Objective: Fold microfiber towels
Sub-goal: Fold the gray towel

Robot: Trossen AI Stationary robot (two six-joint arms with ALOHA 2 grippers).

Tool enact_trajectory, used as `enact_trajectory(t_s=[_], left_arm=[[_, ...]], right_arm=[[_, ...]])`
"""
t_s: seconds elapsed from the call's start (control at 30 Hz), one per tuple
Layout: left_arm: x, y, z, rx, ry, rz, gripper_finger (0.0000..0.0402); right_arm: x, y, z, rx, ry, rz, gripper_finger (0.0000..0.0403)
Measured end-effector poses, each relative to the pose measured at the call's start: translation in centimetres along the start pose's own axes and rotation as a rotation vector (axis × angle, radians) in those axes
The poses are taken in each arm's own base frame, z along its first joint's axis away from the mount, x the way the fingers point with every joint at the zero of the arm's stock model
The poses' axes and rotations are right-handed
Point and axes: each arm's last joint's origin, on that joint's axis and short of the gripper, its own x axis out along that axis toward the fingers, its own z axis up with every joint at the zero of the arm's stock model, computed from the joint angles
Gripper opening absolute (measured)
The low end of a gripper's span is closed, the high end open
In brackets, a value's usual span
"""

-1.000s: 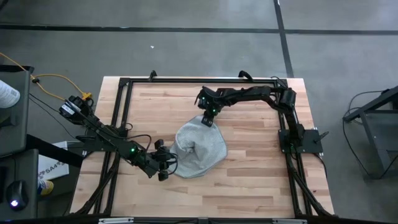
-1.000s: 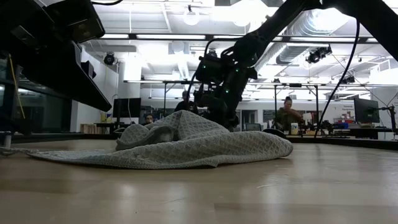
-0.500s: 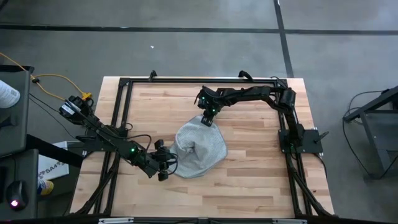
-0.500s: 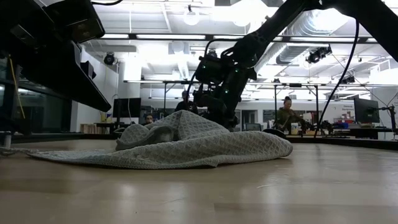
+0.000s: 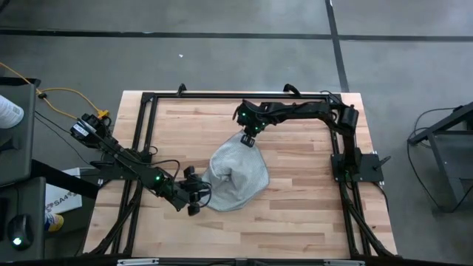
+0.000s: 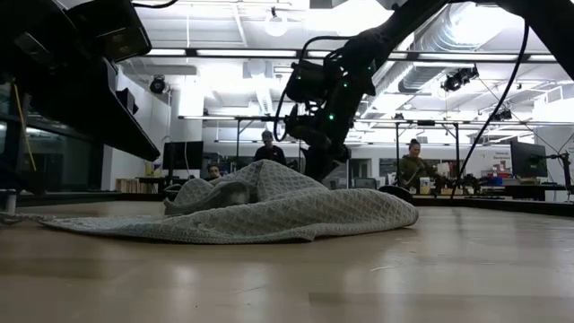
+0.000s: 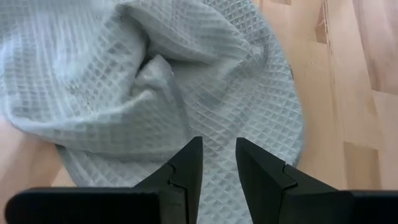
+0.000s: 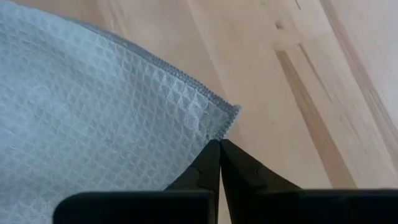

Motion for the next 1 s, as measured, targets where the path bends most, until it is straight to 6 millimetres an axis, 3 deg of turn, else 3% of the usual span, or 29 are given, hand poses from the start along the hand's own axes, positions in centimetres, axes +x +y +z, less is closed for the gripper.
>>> enact_trajectory(t_s=[0.3,0.67,1.0], left_arm=[[0.8,-0.1,-0.9,0.078,0.063,-0.019,0.0097],[2.7,-0.9,-1.0,0.292,0.026,0.134,0.0097],[4.7,-2.0,-1.3,0.38,0.116,0.232,0.0097]], right_arm=[[-0.1,0.2,-0.1,0.007,0.008,0.032,0.0003],[-0.1,0.4,0.0,0.008,0.008,0.063,0.0003],[-0.1,0.5,0.0,0.007,0.008,0.069,0.0003]])
